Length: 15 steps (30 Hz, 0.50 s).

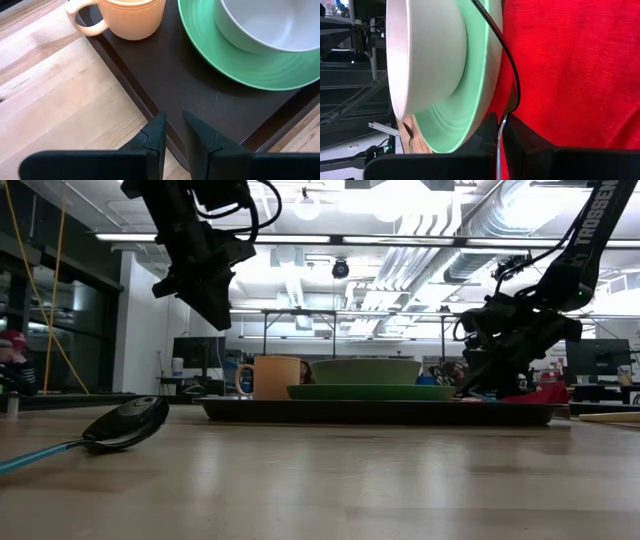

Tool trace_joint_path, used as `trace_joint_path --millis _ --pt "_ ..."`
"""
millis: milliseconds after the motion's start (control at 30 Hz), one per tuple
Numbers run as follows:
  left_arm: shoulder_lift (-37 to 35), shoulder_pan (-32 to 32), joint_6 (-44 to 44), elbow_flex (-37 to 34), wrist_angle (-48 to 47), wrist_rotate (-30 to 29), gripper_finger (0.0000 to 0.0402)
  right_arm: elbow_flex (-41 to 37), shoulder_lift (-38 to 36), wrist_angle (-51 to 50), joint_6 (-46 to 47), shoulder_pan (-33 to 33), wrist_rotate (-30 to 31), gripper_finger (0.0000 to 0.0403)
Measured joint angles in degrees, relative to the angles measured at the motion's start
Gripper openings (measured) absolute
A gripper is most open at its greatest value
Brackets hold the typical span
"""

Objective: Set up tray
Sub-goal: Put the blue fork on top of the red table napkin on the brown tray

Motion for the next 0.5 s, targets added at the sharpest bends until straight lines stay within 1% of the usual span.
trace_joint_path --millis 133,500 --pt "0.00 0.00 0.00 0.00 0.00 0.07 0.0092 0.00 0.02 -0.81 -0.08 0.00 1.34 0.0001" --pt "0.00 0.00 1.09 0.00 0.00 1.29 0.0092 -0.09 0.07 -1.26 -0.05 -0.02 2.07 0.0001"
